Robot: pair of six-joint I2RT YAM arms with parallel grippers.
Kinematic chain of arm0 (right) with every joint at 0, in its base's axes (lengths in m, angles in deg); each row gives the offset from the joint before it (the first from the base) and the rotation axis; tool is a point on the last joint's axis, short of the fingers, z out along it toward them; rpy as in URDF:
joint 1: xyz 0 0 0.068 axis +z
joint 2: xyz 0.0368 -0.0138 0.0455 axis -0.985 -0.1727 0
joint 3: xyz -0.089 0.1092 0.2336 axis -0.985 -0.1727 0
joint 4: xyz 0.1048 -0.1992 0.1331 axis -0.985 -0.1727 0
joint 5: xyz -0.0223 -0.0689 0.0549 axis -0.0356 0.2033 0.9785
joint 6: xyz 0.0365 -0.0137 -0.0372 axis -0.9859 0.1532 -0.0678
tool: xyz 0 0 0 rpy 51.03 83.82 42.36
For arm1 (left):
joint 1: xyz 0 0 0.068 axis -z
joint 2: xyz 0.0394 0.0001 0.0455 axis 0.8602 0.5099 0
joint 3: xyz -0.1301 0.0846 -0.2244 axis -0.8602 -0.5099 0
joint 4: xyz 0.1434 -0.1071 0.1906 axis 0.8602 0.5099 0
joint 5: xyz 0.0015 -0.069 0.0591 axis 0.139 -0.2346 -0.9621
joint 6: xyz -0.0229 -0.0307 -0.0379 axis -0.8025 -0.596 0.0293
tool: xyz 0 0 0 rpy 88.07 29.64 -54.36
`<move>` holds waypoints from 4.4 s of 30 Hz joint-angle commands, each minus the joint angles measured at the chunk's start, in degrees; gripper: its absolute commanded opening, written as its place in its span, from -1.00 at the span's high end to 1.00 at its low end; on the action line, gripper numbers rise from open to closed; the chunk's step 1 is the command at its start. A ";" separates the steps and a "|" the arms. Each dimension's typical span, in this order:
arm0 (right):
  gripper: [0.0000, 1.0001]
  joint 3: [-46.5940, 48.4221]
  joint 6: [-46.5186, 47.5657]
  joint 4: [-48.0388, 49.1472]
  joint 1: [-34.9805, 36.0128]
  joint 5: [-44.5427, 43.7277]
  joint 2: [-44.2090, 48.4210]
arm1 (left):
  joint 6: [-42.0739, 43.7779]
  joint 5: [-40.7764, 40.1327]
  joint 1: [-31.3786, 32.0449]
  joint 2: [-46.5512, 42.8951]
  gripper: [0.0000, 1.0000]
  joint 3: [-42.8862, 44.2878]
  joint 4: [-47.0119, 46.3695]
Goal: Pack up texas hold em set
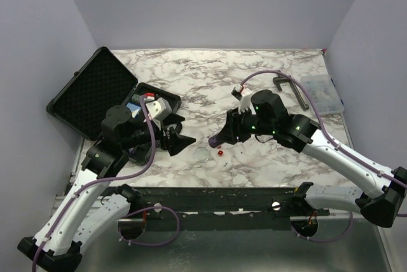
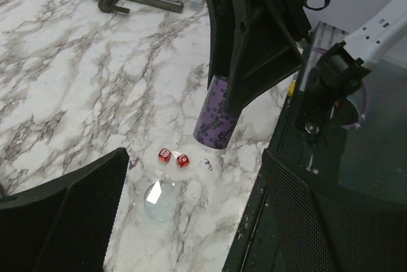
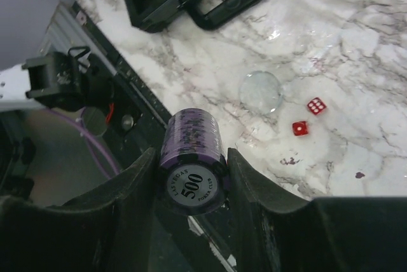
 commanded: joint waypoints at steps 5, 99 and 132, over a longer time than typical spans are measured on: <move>0.99 1.40 6.92 0.82 0.33 22.22 4.32 | -1.57 18.98 1.25 1.65 -0.72 -0.86 -3.93; -0.61 6.74 2.50 0.26 0.34 -13.23 3.66 | -4.66 -4.38 12.62 15.57 1.00 2.84 1.16; -0.62 -0.61 -1.46 -3.40 0.32 -25.20 8.47 | -37.45 -49.88 9.40 23.80 1.00 9.86 11.42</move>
